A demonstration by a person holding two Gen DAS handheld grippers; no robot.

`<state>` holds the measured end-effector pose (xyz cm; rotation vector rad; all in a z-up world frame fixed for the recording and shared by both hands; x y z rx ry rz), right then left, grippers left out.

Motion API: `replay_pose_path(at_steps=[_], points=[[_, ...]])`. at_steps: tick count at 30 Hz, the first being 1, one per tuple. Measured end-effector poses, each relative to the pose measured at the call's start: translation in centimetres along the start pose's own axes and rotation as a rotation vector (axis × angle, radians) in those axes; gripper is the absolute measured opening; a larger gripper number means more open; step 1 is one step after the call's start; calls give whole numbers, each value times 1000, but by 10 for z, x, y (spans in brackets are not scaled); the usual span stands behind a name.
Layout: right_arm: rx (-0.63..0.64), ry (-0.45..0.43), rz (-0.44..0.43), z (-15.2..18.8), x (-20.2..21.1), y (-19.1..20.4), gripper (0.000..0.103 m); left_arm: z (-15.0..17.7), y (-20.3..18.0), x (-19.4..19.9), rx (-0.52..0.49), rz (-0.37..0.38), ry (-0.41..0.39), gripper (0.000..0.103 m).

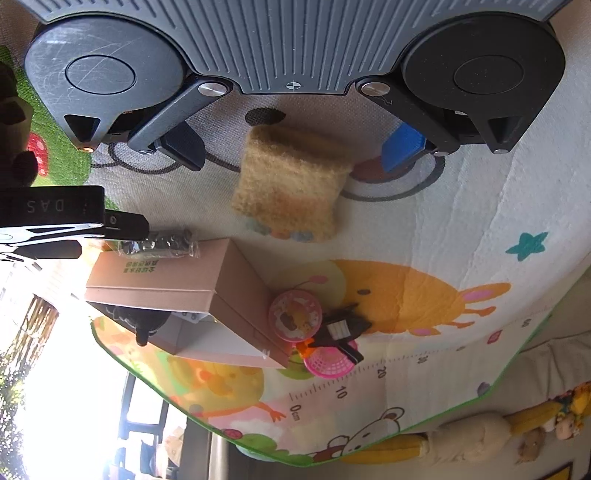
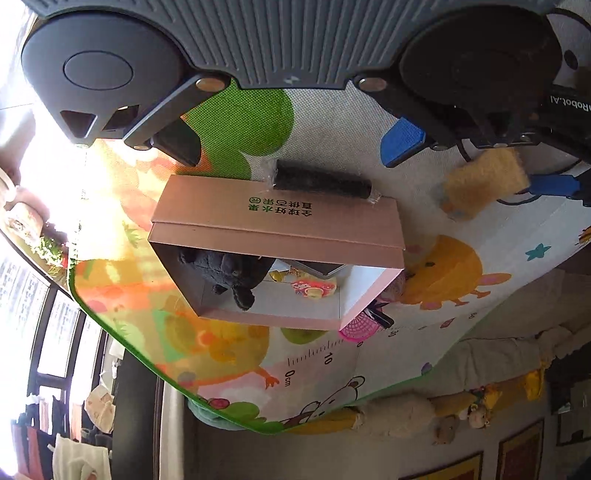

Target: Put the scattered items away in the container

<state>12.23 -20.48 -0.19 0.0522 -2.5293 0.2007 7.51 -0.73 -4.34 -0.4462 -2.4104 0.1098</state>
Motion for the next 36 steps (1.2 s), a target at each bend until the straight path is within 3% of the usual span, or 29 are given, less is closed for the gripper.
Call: replay_pose_path(at_steps=[6,9,16,21,25,29,33,36], points=[[-24,101,-22,0,-39,21,101,0,1,0,9,8,-5,103],[-3,97,-27,-2,-40,22,80,0,1,1,14,12,-7,103],[8,100,-57,23,-10,-2,80,-1,1,2,10,9,-7,103],[-11,94,-101,48,23,-22,80,-3,-17,-5,-66,47,15,103],[-44,87,-96,52,27,-29,81,-9,-24,-10,-133,27,13,103],[-30,86,-104,51,24,-24,87,-14,-13,-14,-96,23,21,103],[-26,90,-115,51,23,-23,91,-18,-5,-21,-82,12,18,86],[-13,92,-109,52,23,-20,92,-22,-4,-24,-77,22,12,86]])
Point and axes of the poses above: each gripper's, at about its wrist camera, not at the fingertips, and x roughly against the way its jaws point, y to its left, z to its underside, the point moved 7 cm from there along -x, roughly the way its jaws point, and after that the axes turned 10 degrees about z, right-handed, at the moved point
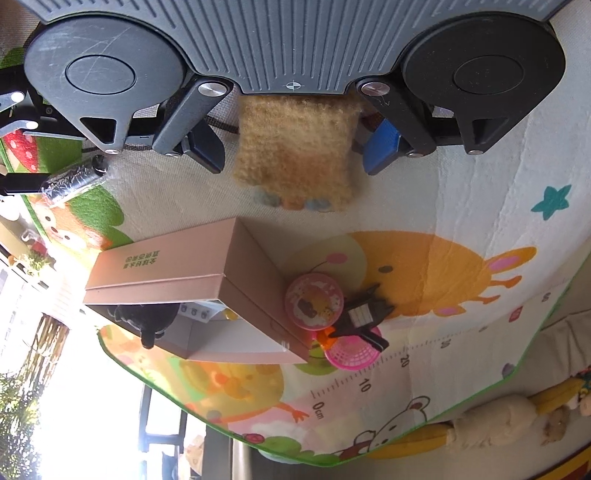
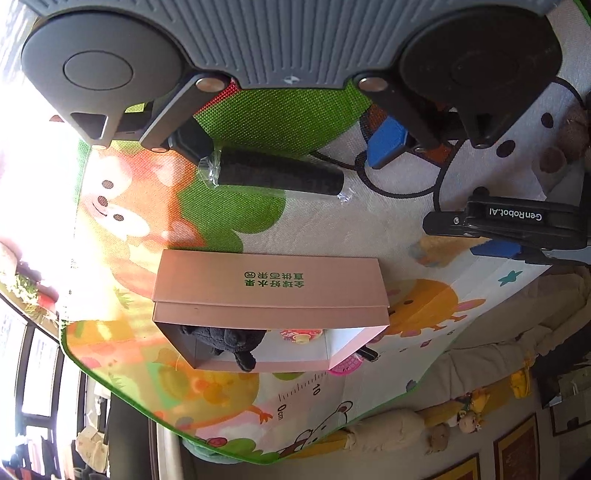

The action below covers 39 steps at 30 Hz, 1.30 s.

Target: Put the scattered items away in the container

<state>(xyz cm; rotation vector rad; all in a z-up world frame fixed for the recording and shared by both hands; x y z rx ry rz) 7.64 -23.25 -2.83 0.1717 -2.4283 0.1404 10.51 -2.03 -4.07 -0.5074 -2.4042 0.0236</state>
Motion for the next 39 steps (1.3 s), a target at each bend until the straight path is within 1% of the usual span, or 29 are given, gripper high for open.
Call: replay_pose_path(at_steps=[2,4,7,9,11,14,16,23,33,36,39], points=[[11,3,6,0,-1,2,94,-1,-1,-2,-14,-12,-1,83],[11,8,15,0,-2,2,95,0,-5,-1,-40,-28,-5,66],[8,14,30,0,-3,1,97,4,-11,5,-47,-13,-1,61],[13,14,35,0,-3,2,97,10,-17,13,-46,0,9,61],[19,16,43,0,-4,3,98,17,-24,20,-46,18,18,62],[18,20,46,0,-5,2,99,25,-32,29,-41,58,28,69],[18,21,48,0,-5,3,99,28,-34,32,-33,76,30,77],[32,14,71,0,-4,4,101,29,-35,35,-23,84,28,81],[37,-1,98,-4,-6,6,101,33,-35,39,-19,84,26,81],[18,-12,104,-10,-9,9,101,36,-35,42,-19,86,30,84],[21,2,116,-13,-16,12,99,37,-34,46,-14,94,23,87]])
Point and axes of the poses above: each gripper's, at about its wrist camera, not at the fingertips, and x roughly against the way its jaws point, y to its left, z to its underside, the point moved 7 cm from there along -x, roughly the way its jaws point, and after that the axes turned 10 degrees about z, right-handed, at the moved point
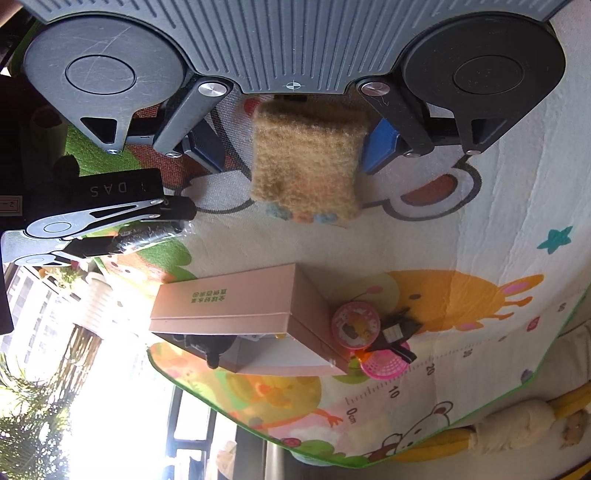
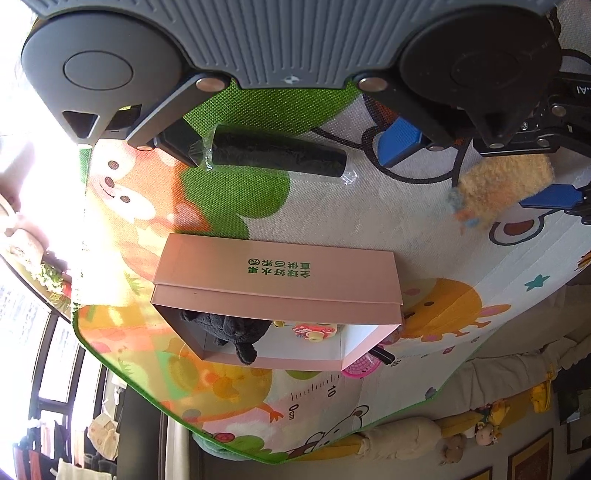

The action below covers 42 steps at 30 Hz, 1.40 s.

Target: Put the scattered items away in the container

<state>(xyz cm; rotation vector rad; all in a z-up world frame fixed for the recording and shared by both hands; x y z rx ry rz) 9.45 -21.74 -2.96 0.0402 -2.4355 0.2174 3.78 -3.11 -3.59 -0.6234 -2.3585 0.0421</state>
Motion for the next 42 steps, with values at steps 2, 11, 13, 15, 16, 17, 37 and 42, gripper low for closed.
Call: replay_pose_path(at_steps=[2,11,13,15,16,17,37,42], points=[[-2,-1,-4,0,-1,0,90,-1,2,1,6,-4,-7,88],[1,-24,-20,1,3,0,84,-10,2,-21,-70,-56,-3,78],[-1,-26,-24,1,4,-1,83,-10,-2,-20,-89,-57,-4,64],[-2,-29,-26,2,6,-2,83,-9,-7,-18,-98,-55,2,60],[1,-31,-28,2,8,-3,83,-8,-10,-17,-105,-53,6,58],[6,-33,-30,3,9,-3,83,-6,-13,-16,-115,-50,10,57],[37,-116,-36,-31,48,-54,82,-100,-47,-14,-271,24,-148,54],[-16,-167,-48,-99,31,-73,82,-158,-42,-43,-314,38,-222,54]])
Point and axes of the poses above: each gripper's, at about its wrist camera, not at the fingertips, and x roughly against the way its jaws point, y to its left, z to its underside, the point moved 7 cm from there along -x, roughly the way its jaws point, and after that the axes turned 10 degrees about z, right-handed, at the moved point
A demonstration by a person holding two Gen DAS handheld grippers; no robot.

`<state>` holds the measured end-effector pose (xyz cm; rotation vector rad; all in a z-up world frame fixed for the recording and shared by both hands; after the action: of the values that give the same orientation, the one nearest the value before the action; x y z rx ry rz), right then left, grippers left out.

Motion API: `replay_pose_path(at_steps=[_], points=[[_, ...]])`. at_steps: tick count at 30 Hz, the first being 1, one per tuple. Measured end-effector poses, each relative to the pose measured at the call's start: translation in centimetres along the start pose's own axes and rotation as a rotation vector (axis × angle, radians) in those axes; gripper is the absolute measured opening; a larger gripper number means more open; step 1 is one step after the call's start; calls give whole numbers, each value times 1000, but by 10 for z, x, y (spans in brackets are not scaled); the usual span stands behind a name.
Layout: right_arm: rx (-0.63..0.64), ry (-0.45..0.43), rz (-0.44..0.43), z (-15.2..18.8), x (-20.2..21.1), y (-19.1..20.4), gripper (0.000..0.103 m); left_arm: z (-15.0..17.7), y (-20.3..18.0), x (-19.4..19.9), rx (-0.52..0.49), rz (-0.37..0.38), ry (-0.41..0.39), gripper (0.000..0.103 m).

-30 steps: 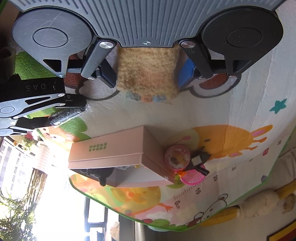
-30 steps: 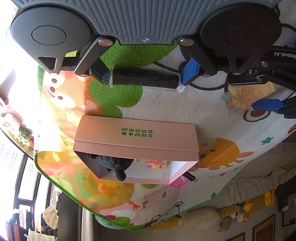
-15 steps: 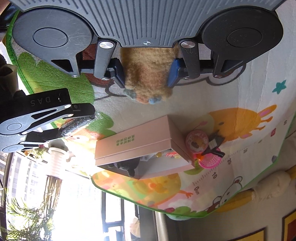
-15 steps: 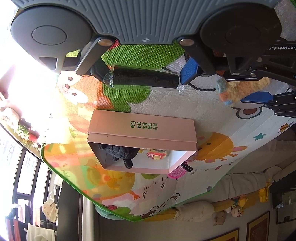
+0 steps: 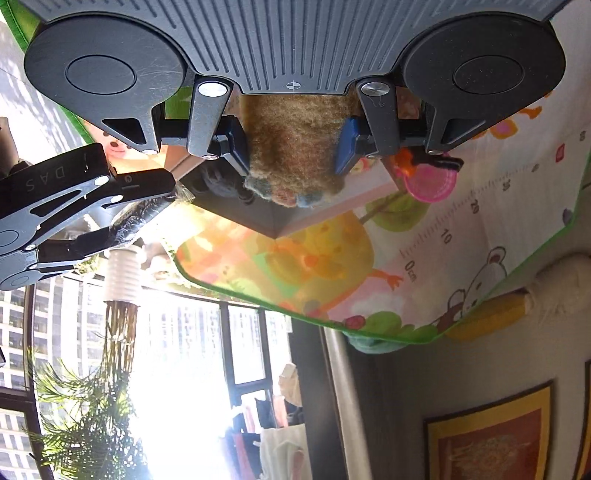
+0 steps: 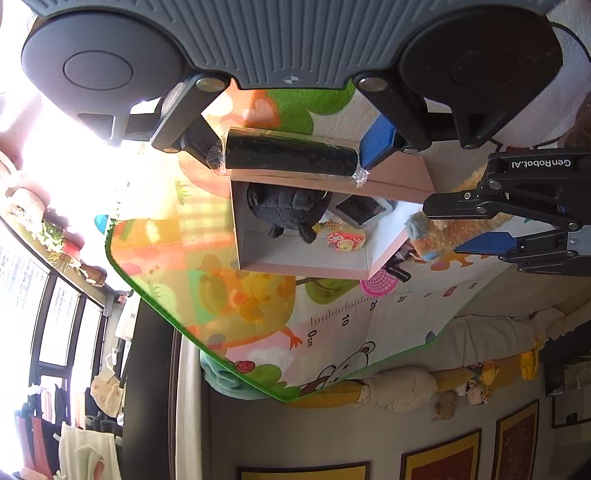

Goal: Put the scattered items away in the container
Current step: 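Carry the knitted sleeve and black tube over the pink box with both tools, then open both grippers to drop the sleeve and tube into the box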

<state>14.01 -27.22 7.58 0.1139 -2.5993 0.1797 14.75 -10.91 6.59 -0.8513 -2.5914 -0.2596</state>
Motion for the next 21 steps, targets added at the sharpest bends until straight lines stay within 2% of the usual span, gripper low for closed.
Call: replay_pose_path(at_steps=[3,5,8,9,10,12,15,18,20,21], points=[[-43,-18,-11,-40,-26,-4,82,-13,22,-32,52,9,-4,54],[-78,-13,-22,-65,-48,-5,82,-17,33,-52,75,5,-12,58],[-131,4,-42,-92,-84,-5,84,-11,45,-73,138,45,-1,72],[-147,9,-48,-96,-95,-6,85,-6,48,-73,167,54,6,82],[-161,17,-51,-98,-104,-6,87,-1,50,-70,178,58,9,90],[-180,40,-44,-96,-115,-8,87,12,53,-55,163,46,10,96],[-176,54,-25,-87,-118,-12,87,37,62,-31,154,-4,30,97],[-175,66,5,-83,-119,-13,87,61,81,-13,218,-41,52,98],[-178,78,5,-84,-117,-9,87,71,90,-1,271,-33,29,102],[-173,83,0,-85,-116,-3,87,75,96,5,291,-53,28,102]])
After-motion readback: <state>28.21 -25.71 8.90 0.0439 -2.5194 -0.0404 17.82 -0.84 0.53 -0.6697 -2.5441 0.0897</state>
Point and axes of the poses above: each gripper's, at about its wrist camera, not at the fingertips, and x roughly against the way its jaws point, y to its left, z to its underside, the point moved 7 cm from there along -x, roughly the way its jaws point, and after that the axes turned 10 degrees about z, right-handed, at the moved point
